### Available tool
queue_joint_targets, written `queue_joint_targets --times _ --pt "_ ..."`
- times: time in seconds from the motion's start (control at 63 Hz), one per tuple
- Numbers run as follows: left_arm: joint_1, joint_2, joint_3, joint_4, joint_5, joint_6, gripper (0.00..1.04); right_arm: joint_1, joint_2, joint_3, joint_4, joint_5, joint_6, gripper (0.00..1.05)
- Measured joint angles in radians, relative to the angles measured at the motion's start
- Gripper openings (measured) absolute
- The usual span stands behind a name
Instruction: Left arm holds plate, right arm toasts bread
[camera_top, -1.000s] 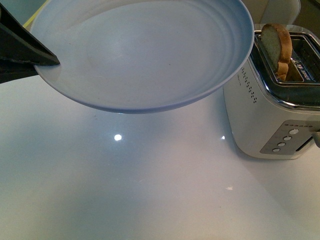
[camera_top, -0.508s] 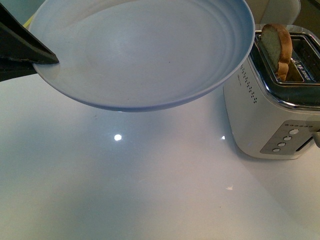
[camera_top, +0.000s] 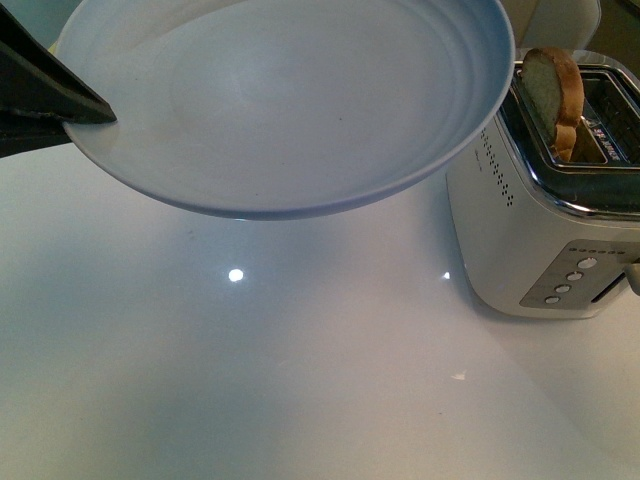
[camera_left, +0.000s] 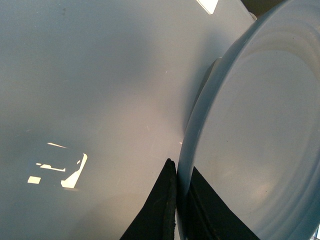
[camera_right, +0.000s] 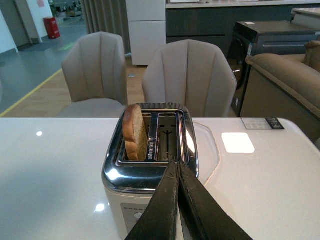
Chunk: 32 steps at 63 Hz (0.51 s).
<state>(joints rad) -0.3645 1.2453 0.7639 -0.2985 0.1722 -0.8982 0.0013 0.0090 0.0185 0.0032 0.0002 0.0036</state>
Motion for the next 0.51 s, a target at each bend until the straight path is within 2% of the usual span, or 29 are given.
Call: queue_joint_targets --times 0.095,0.508 --pt "0.000 0.000 0.000 0.000 -0.001 0.000 0.03 0.000 -0.001 0.000 -0.002 0.000 -0.001 0.02" --pt "-0.001 -0.004 0.000 0.000 0.000 0.000 0.03 0.000 -0.002 0.000 -0.002 0.000 -0.001 0.69"
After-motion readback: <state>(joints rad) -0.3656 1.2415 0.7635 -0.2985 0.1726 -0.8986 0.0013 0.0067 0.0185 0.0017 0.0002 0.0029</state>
